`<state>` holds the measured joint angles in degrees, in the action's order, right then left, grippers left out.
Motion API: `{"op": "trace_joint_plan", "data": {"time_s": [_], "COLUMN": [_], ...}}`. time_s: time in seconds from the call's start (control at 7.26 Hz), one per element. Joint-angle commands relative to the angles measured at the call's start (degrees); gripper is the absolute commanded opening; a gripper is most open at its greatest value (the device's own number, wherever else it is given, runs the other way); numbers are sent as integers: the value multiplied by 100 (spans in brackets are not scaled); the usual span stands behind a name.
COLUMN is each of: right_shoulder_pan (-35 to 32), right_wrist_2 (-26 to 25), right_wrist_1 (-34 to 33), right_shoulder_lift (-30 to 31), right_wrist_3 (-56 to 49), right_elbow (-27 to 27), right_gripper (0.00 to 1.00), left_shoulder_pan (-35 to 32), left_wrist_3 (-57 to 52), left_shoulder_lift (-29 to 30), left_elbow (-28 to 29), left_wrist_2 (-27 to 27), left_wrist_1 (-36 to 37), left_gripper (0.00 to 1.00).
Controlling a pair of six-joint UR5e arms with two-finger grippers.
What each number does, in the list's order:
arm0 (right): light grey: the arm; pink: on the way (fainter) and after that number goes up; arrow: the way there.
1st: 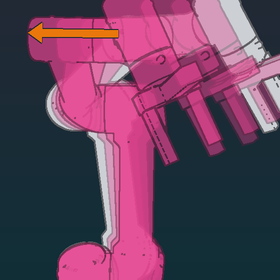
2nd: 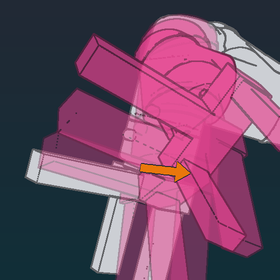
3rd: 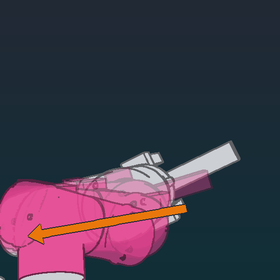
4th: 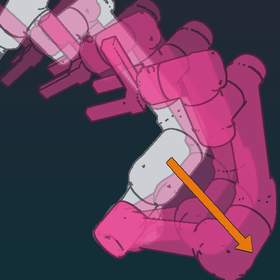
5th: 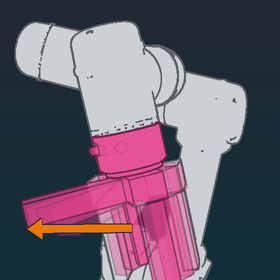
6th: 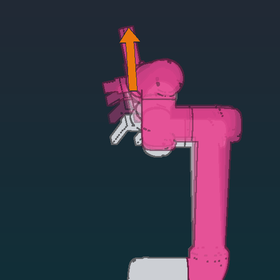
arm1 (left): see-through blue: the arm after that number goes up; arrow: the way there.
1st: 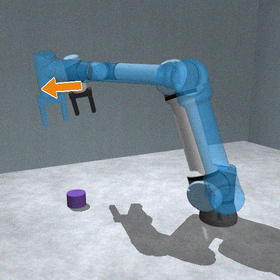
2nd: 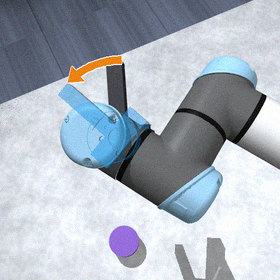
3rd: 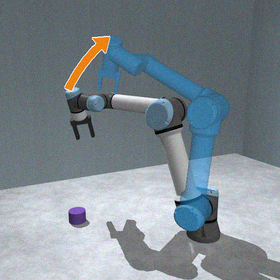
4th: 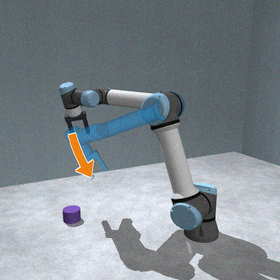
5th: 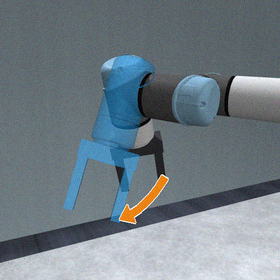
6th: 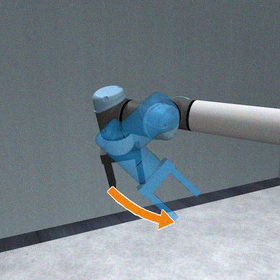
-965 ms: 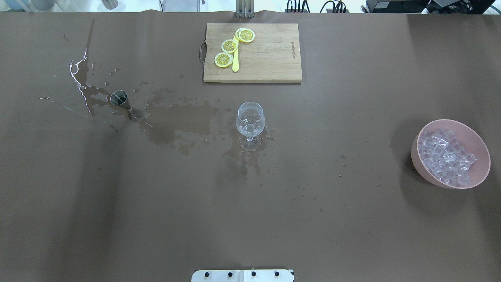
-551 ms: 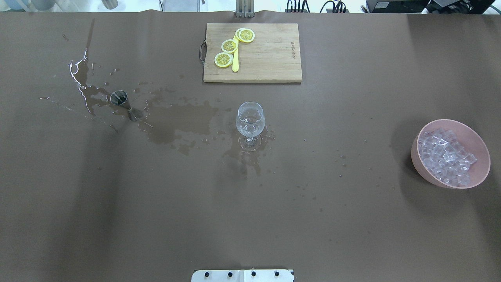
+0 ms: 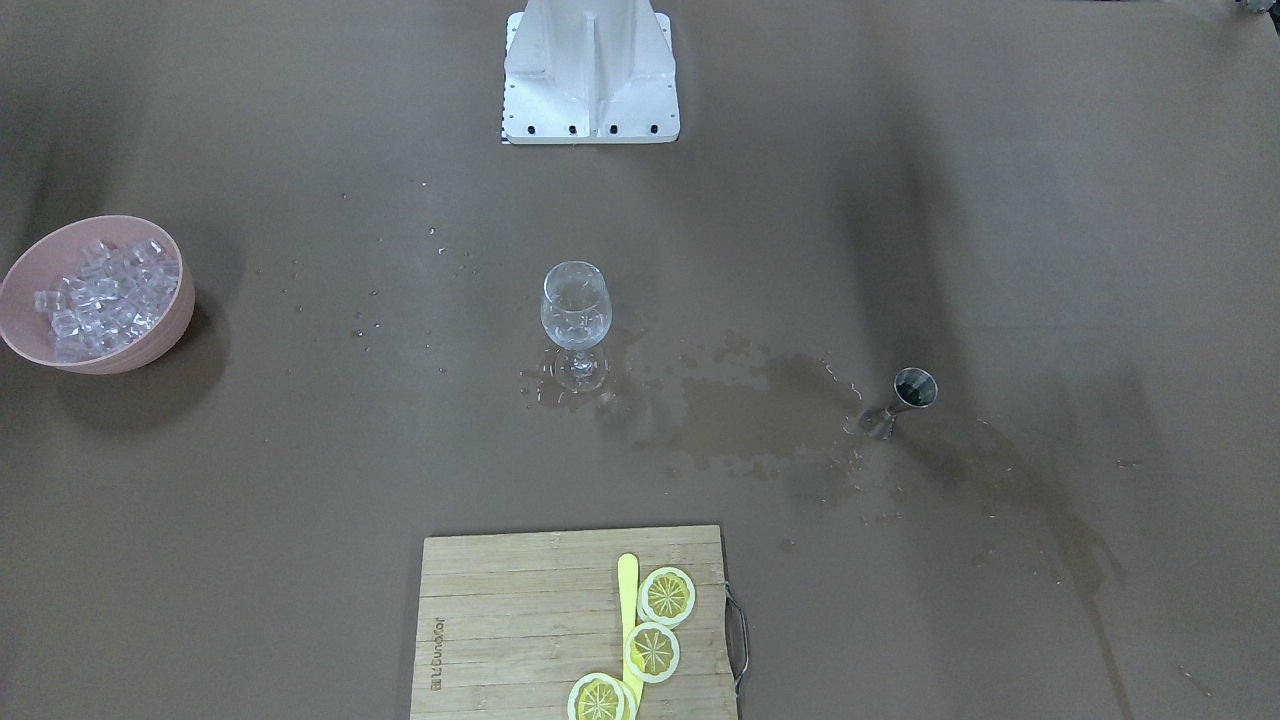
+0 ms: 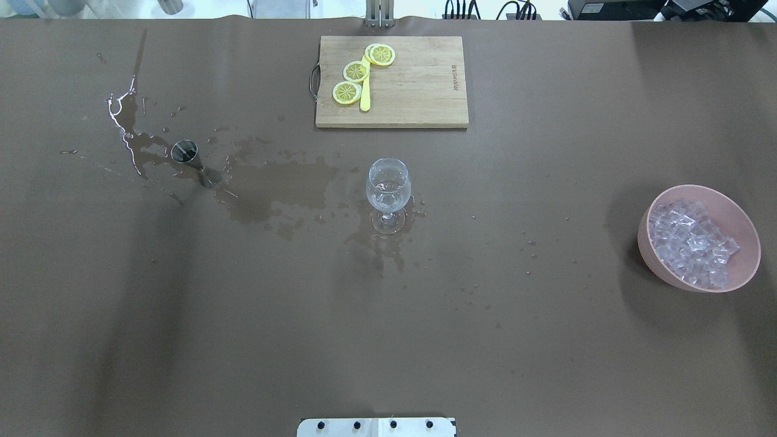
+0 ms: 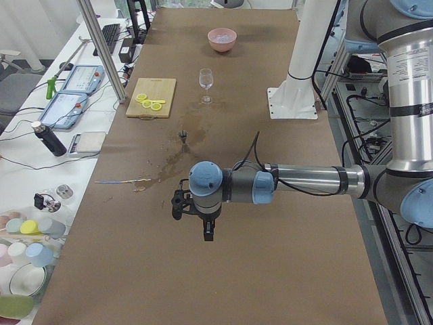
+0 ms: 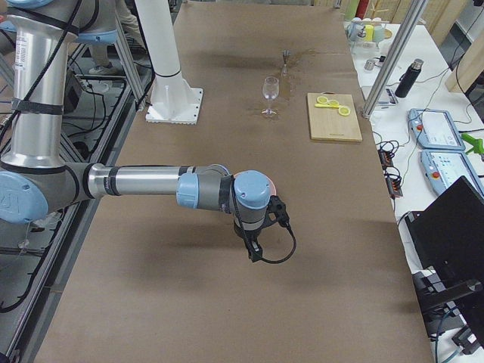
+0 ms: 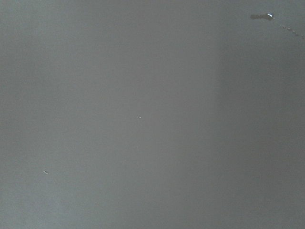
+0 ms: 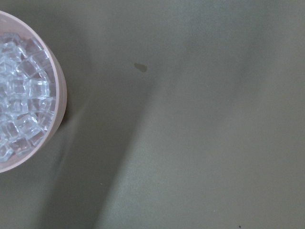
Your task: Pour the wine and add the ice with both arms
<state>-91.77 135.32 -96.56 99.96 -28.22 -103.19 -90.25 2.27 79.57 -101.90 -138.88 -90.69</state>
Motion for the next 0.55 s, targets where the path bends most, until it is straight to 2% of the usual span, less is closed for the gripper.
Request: {"op": "trace_joint_plan", "data": {"time_s": [0.0,0.41], "right_shoulder_pan": [-25,-43], "right_wrist_2": [169,337], "right_wrist_1": [5,6], "right_shoulder_lift": [94,103], "right_wrist_3": [-8,53], "right_elbow": [79,18], "right_gripper": [100,100], "left_shoulder_pan": [-1,16], "left_wrist_3": [124,607], "left_shoulder_lift": [-3,32], "left_elbow": [-162,-260], "left_wrist_2": [-68,-208], "left_wrist_1": [-63,-80], "left_gripper": [98,98]}}
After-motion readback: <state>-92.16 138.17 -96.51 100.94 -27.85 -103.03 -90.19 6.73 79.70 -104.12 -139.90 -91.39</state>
